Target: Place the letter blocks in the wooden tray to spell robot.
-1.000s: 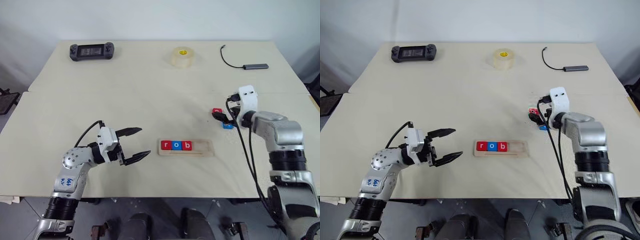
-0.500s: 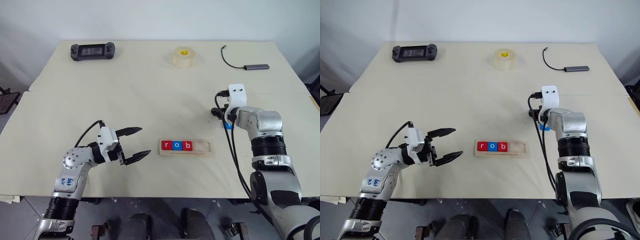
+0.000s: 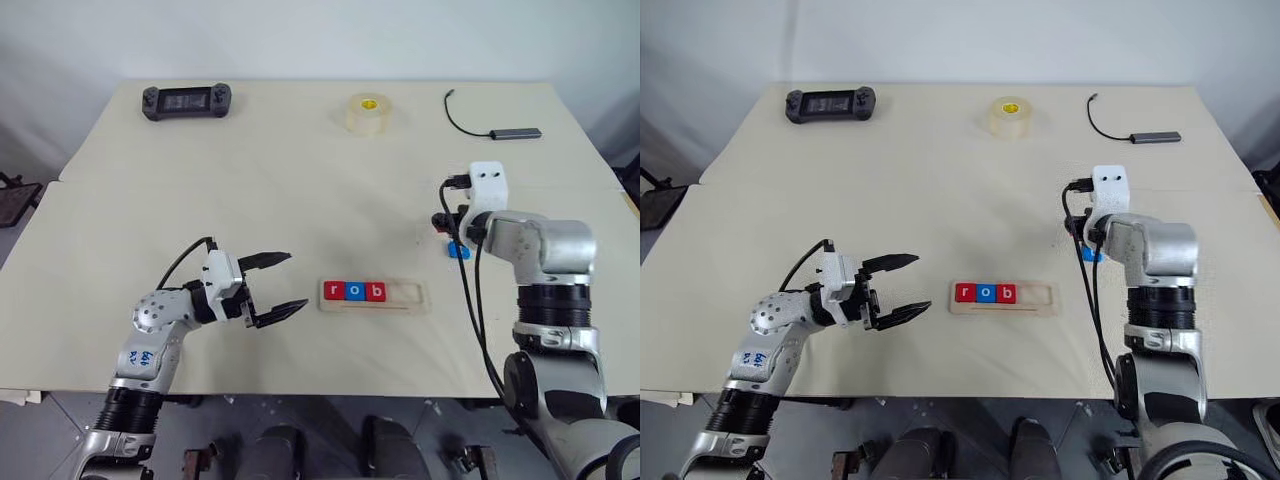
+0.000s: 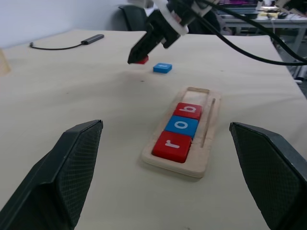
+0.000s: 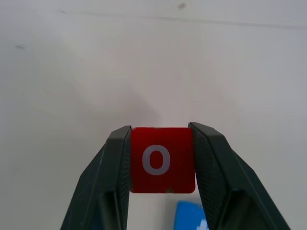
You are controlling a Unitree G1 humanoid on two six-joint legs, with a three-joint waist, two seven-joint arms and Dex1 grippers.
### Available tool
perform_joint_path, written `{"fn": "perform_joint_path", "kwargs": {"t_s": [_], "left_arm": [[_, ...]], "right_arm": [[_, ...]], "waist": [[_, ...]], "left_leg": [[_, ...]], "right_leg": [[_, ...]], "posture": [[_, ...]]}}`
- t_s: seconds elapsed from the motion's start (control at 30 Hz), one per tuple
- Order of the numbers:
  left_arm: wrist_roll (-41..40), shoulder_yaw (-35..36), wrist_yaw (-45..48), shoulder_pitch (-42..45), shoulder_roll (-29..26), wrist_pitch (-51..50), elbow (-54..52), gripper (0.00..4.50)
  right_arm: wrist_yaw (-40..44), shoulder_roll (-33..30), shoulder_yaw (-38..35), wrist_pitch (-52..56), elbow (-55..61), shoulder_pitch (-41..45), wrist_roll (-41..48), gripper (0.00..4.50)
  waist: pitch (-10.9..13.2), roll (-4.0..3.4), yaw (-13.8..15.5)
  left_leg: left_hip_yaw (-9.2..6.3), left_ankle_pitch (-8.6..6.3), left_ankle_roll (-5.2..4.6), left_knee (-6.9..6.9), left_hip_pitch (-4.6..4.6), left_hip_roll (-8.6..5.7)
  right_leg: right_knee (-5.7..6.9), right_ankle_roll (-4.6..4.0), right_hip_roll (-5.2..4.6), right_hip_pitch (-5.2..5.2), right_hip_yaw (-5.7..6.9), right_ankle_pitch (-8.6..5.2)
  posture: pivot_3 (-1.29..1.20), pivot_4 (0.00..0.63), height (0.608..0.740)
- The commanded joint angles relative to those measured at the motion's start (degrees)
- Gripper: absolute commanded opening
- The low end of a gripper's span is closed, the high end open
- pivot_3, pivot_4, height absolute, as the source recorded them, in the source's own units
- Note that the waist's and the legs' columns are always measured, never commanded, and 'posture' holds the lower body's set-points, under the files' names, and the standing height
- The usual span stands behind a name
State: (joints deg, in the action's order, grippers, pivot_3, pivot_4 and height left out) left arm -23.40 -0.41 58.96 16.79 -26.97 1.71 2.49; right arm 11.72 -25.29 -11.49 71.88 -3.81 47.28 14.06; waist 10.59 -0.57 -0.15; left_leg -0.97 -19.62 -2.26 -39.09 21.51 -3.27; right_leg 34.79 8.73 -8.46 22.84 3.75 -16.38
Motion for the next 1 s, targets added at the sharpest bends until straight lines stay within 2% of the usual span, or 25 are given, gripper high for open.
{"fn": "perform_joint_path", "kwargs": {"t_s": [0.03,0.23,0.47,0.53,0.63,0.77,0.87,0.9,1.0], "left_arm": [[-0.11,-0.13,1.37,0.93,0.07,0.57,0.54,4.50],[-0.07,-0.88,3.35,3.06,0.63,0.87,3.08,4.50],[0.13,-0.90,5.06,4.74,0.79,1.04,4.83,4.50],[0.26,-0.82,5.22,4.93,0.81,1.02,4.92,4.50],[0.25,-0.55,5.32,4.90,0.70,0.91,4.79,4.50],[0.28,-0.18,5.13,4.47,0.48,0.93,4.43,4.50],[0.34,0.10,4.65,3.90,0.50,0.93,3.83,4.50],[0.29,0.22,4.53,3.61,0.47,0.94,3.55,4.50],[0.27,0.26,4.30,3.23,0.51,0.85,3.05,4.50]], "right_arm": [[0.37,-1.62,-3.38,7.30,11.96,-2.54,2.31,1.45],[0.29,0.21,-8.22,19.69,33.23,-18.96,3.87,1.45],[-3.63,8.80,-10.81,20.62,39.95,-26.33,2.35,1.45],[-4.13,9.79,-10.51,20.62,40.65,-27.28,1.96,2.17],[-3.08,8.27,-10.75,20.61,40.61,-26.67,2.12,2.97],[3.74,-0.39,-10.26,18.30,37.98,-25.25,5.32,4.39],[16.23,-13.12,-6.30,7.64,33.83,-27.39,8.99,4.45],[21.97,-17.88,-4.53,0.39,31.55,-28.98,8.76,4.45],[34.75,-26.16,-1.36,-17.31,24.86,-32.52,7.68,4.45]], "waist": [[0.00,0.00,0.03],[0.00,0.01,0.40],[-0.02,-0.01,-0.02],[-0.02,0.00,0.02],[-0.02,0.00,0.04],[-0.02,0.00,0.27],[-0.01,-0.02,0.17],[0.00,-0.01,0.17],[0.02,0.03,0.14]], "left_leg": [[-0.01,0.00,0.00,0.00,0.00,0.00],[-0.06,-0.01,0.00,0.03,0.03,-0.01],[0.12,0.03,0.03,0.02,-0.05,0.03],[0.11,0.05,0.06,0.02,-0.06,0.03],[0.10,0.04,0.05,0.02,-0.06,0.01],[0.08,0.06,-0.02,0.01,-0.03,-0.08],[0.09,0.05,-0.05,0.05,-0.01,-0.09],[0.10,0.05,-0.06,0.08,-0.02,-0.07],[0.11,0.03,-0.08,0.13,-0.02,-0.03]], "right_leg": [[0.00,0.00,0.00,0.00,0.00,0.00],[-0.02,0.00,0.00,0.00,0.01,0.00],[0.03,0.01,0.05,0.03,-0.15,0.00],[0.14,-0.02,0.06,0.07,-0.18,-0.01],[0.15,-0.03,0.06,0.08,-0.21,-0.01],[0.12,-0.02,-0.01,0.08,-0.22,-0.01],[0.07,-0.02,-0.01,0.08,-0.21,-0.01],[0.01,-0.02,0.01,0.07,-0.19,-0.01],[-0.13,-0.02,0.04,0.00,-0.13,-0.01]], "posture": [[0.00,0.150,0.740],[0.00,0.150,0.740],[0.00,0.150,0.740],[0.00,0.150,0.740],[0.00,0.150,0.740],[0.00,0.150,0.740],[0.00,0.150,0.740],[0.00,0.150,0.740],[0.00,0.150,0.740]]}}
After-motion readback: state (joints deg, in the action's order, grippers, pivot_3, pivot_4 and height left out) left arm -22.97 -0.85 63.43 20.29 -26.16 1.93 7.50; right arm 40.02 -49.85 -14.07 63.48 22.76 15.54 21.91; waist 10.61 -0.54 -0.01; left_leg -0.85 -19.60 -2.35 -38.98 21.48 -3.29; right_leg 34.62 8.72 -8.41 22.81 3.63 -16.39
